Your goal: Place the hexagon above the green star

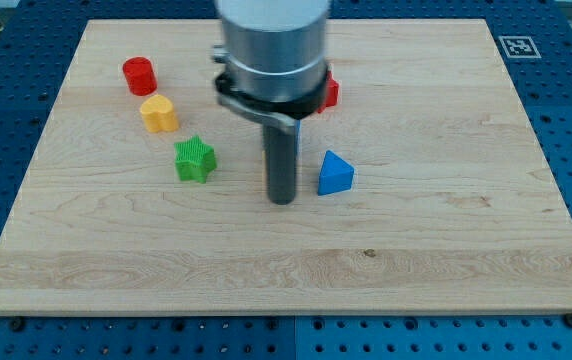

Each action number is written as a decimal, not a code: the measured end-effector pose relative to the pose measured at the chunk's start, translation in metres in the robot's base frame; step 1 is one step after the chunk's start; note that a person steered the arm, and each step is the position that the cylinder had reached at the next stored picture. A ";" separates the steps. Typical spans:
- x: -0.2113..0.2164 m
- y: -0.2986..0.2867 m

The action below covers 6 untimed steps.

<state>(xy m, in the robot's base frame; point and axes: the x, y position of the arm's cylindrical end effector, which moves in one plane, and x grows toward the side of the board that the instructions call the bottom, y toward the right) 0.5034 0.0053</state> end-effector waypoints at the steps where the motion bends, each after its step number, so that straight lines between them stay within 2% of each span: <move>1: -0.012 0.014; 3: -0.056 -0.065; 5: -0.084 -0.090; 6: -0.087 -0.130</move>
